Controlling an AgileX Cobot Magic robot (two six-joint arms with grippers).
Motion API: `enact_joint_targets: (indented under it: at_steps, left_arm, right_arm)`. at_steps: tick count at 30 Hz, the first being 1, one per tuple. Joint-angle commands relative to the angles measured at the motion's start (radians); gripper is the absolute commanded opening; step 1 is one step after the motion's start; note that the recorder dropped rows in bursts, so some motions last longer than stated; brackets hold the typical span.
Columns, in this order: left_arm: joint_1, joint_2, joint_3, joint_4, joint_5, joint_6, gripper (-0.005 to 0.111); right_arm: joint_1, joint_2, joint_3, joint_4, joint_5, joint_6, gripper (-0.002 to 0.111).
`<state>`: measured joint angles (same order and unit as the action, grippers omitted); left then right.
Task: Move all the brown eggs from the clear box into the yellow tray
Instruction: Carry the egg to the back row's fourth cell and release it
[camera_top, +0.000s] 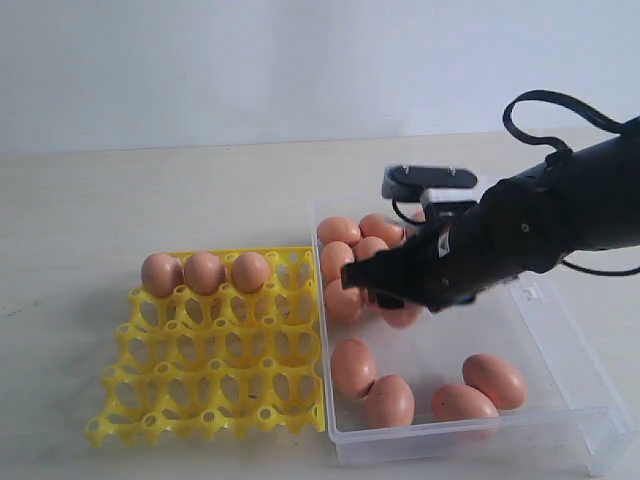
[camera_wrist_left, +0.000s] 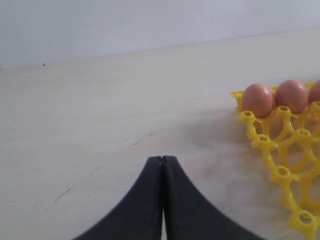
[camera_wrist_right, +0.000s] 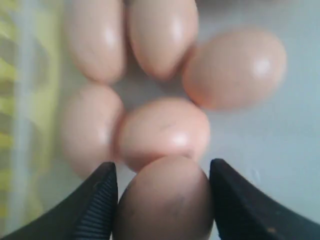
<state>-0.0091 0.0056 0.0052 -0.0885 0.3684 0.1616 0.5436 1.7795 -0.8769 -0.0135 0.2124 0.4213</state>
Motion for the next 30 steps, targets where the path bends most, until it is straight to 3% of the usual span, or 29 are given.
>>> enact_joint_targets:
  at_steps: [1, 10, 30]
  left_arm:
    - [-0.001, -0.006, -0.005, -0.004, -0.008, -0.005, 0.000]
    - [-0.001, -0.006, -0.005, -0.004, -0.008, -0.005, 0.000]
    - [-0.001, -0.006, -0.005, -0.004, -0.008, -0.005, 0.000]
  right_arm:
    - [0.021, -0.044, 0.001, -0.171, -0.337, -0.018, 0.000]
    - [0.038, 0.113, -0.018, -0.259, -0.796, -0.011, 0.000]
    - [0.038, 0.349, -0.177, -0.281, -0.796, -0.013, 0.000]
